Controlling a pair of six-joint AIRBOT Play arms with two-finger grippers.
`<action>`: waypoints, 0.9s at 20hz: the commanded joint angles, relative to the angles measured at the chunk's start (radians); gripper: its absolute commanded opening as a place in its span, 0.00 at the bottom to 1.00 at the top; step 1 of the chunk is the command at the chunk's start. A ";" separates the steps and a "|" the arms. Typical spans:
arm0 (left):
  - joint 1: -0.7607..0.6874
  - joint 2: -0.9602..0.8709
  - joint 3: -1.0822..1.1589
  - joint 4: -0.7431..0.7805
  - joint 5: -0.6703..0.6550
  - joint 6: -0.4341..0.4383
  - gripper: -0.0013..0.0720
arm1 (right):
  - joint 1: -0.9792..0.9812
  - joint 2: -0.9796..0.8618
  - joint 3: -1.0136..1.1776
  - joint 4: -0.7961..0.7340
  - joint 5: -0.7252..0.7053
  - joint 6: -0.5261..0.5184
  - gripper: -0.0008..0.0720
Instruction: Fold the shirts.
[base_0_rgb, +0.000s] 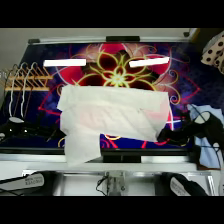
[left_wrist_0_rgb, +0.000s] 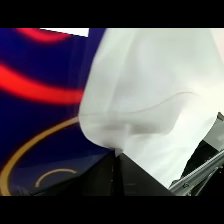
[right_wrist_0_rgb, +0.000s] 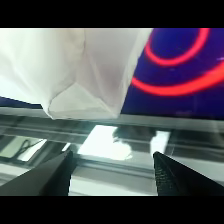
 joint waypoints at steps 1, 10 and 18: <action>0.000 0.001 -0.001 -0.008 -0.014 -0.001 0.06 | 0.093 0.000 -0.055 -0.071 -0.124 -0.017 0.77; 0.000 0.001 -0.001 -0.009 -0.018 -0.009 0.06 | 0.111 -0.067 -0.055 0.043 -0.235 -0.048 0.71; 0.000 0.001 -0.001 -0.009 -0.018 -0.009 0.06 | 0.111 -0.084 -0.056 0.042 -0.243 -0.053 0.48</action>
